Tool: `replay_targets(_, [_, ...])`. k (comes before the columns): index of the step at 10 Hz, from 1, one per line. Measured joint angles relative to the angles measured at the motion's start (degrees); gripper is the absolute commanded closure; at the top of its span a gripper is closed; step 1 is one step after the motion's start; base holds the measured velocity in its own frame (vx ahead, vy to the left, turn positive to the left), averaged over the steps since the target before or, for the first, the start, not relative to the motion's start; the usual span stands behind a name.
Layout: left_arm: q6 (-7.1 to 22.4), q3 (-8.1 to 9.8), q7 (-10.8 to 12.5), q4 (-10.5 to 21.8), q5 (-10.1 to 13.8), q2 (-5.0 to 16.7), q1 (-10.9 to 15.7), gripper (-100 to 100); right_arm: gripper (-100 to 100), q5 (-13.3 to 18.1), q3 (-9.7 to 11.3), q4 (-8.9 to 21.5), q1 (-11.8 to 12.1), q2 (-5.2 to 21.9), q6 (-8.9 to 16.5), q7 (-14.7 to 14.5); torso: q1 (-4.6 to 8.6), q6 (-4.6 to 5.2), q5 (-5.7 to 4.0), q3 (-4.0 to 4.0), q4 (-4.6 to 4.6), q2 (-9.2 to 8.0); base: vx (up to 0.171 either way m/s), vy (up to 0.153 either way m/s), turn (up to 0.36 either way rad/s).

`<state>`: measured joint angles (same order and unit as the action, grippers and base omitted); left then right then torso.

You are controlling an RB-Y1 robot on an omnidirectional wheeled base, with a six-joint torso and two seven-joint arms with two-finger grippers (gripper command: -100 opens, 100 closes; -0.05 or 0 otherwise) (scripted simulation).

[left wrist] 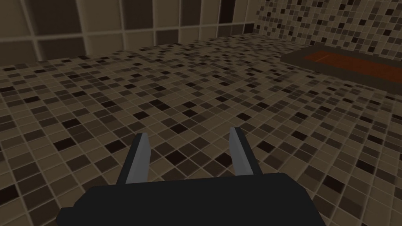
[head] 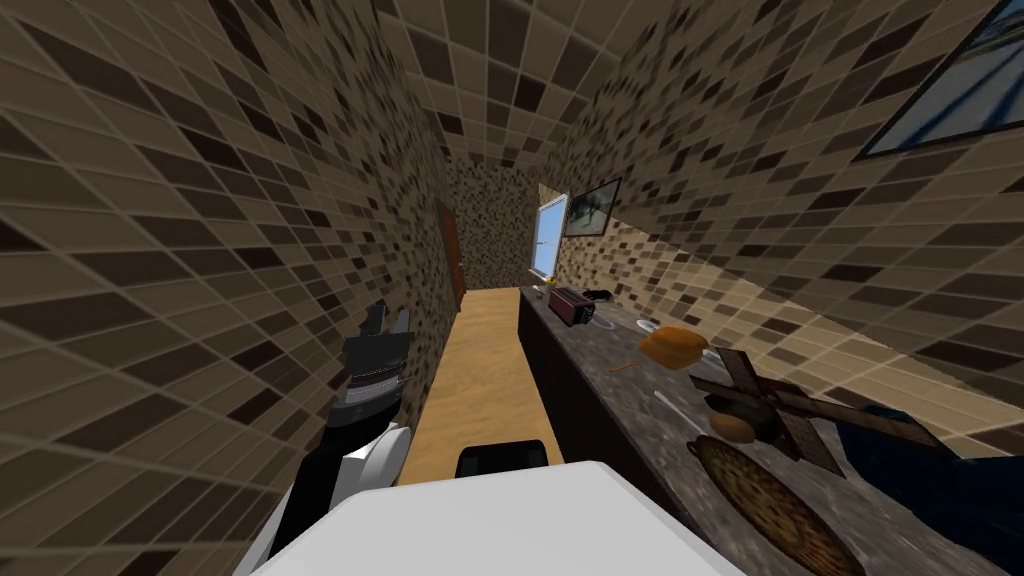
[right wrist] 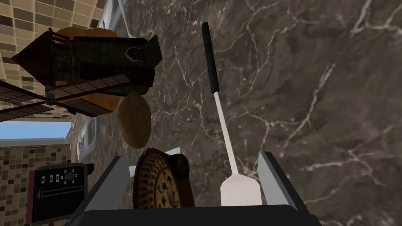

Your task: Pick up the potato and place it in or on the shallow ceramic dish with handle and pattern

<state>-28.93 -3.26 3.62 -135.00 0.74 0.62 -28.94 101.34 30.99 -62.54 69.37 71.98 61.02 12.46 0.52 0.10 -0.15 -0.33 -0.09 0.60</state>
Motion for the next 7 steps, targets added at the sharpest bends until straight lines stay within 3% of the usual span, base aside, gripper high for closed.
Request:
replay_targets(5, [0.0,0.00,0.0,0.0,0.0,0.0,0.0,0,-100,7.9,4.2,3.6,-0.9,2.2,1.9,0.9,0.17,-0.07,-0.03,-0.16,-0.06,0.29,0.148,-0.145,0.301])
replay_targets(7, [0.0,0.00,0.0,0.0,0.0,0.0,0.0,0,-100,11.0,6.2,4.4,-1.7,2.5,2.0,1.2,0.08,-0.02,-0.03,-0.19,-0.08,0.32,0.106,-0.125,0.184])
